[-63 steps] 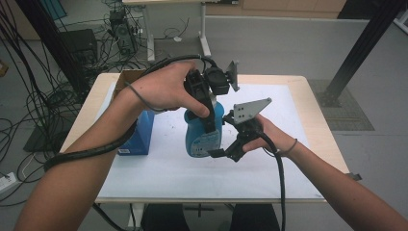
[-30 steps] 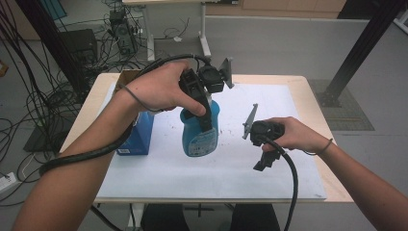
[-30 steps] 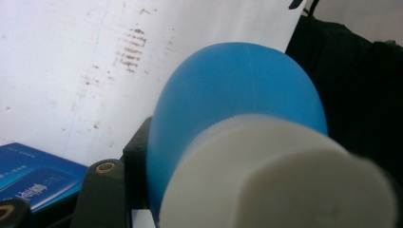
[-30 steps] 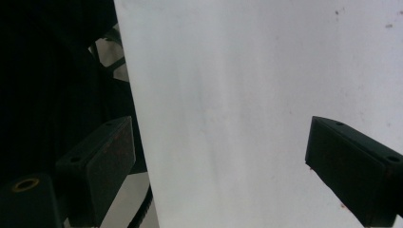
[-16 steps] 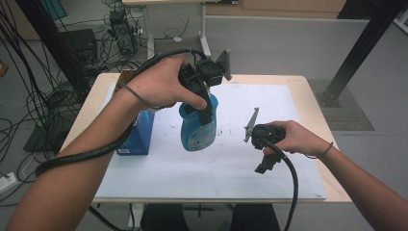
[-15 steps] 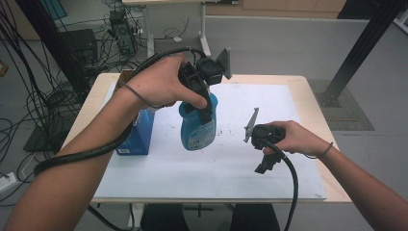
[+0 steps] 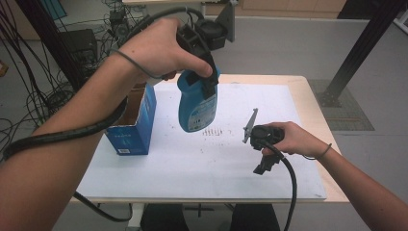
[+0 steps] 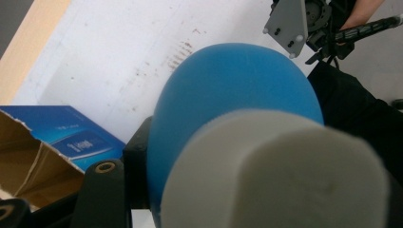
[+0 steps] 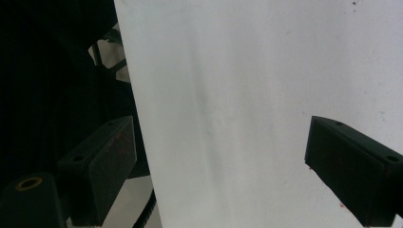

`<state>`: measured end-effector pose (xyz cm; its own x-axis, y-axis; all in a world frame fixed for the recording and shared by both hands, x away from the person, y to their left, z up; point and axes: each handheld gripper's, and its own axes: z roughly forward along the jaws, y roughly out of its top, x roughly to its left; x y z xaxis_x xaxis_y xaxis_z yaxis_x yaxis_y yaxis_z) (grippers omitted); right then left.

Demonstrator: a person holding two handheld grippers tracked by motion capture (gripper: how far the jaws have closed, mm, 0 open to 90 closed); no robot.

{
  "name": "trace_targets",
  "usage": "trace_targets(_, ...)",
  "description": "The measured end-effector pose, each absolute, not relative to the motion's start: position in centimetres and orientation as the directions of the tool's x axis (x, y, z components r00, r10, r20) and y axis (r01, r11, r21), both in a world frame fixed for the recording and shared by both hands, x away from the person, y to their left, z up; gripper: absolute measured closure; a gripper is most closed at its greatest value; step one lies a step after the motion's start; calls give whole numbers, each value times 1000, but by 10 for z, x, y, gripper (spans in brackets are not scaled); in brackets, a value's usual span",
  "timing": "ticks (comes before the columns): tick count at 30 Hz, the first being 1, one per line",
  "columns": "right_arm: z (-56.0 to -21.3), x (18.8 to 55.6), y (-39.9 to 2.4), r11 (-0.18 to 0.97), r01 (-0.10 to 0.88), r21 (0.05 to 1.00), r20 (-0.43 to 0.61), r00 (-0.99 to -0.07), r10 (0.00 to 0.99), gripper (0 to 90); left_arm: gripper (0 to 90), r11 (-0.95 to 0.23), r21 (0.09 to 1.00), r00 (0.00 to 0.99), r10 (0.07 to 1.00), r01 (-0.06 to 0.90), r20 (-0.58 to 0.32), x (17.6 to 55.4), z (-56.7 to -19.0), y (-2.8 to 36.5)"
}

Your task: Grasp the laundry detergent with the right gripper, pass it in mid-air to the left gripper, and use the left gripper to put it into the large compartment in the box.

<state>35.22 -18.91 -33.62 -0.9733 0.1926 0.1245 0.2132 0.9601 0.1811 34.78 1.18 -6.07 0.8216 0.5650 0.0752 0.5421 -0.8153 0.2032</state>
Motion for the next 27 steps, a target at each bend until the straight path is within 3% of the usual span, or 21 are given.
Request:
trace_targets(14,-334,350,-189,961,217,172,127,-972,197,92,383,-741,245,751,656,625,69,364,-31,40)
trace_targets(27,-332,350,-189,962,201,185,113,-977,182,91,383,-567,286,576,815,772,62,394,-15,85)
